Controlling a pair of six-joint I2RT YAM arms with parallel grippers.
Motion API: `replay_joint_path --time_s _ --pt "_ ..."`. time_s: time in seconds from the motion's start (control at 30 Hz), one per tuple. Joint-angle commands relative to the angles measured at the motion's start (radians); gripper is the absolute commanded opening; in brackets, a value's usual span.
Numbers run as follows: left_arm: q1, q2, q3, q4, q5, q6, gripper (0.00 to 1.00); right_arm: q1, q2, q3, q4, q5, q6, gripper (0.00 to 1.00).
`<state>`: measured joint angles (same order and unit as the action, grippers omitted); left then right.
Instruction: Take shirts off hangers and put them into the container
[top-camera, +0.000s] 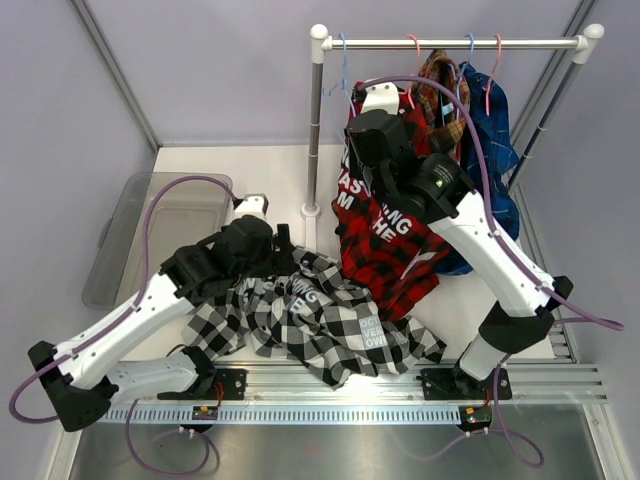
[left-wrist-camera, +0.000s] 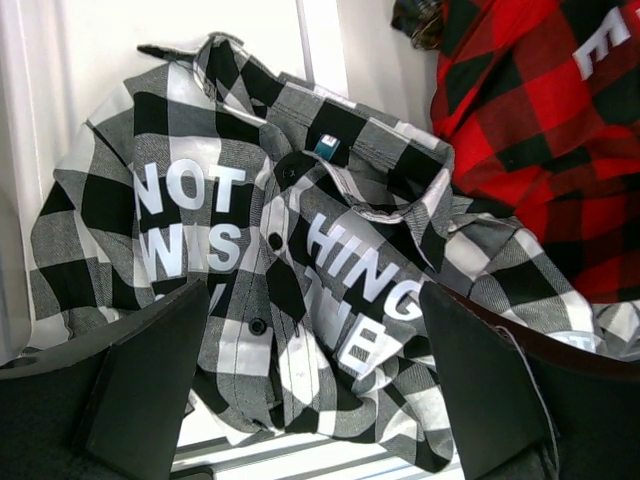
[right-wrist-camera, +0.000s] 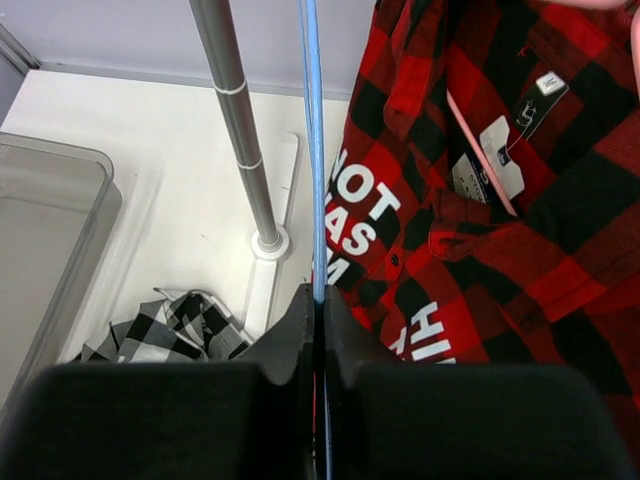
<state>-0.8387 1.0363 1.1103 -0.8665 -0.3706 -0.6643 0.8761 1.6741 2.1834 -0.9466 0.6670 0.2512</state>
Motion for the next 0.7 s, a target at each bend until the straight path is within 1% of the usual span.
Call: replay_joint_path --time_s 0.0,0.07,0.1,0.2,0.33,0.4,0.5,0.67 --pt "0.000 0.047 -0.018 0.063 0.004 -0.032 0.92 -0.008 -0.095 -0.057 0.057 0.003 0.051 0.23" --pt "-0.002 0.089 -0.044 0.090 0.012 -0.035 0.93 -0.008 -0.129 -0.112 0.075 -0.010 0.054 0.47" --pt "0.000 0.105 -0.053 0.102 0.022 -0.040 0.93 -0.008 -0.163 -0.126 0.077 -0.017 0.053 0.66" --pt "-0.002 0.178 -0.085 0.142 0.048 -0.057 0.94 -0.002 -0.226 -0.160 0.054 -0.027 0.056 0.87" --pt "-0.011 0.248 -0.135 0.223 0.099 -0.087 0.94 0.006 -0.339 -0.217 0.028 -0.026 0.051 0.95" --pt "-0.025 0.292 -0.153 0.244 0.120 -0.110 0.93 0.006 -0.427 -0.258 0.026 -0.032 0.049 0.96" --pt "-0.062 0.370 -0.168 0.242 0.104 -0.155 0.92 0.006 -0.535 -0.313 0.029 -0.055 0.046 0.98" --pt "-0.132 0.491 -0.200 0.242 0.076 -0.236 0.90 0.006 -0.661 -0.379 0.009 -0.076 0.057 0.99"
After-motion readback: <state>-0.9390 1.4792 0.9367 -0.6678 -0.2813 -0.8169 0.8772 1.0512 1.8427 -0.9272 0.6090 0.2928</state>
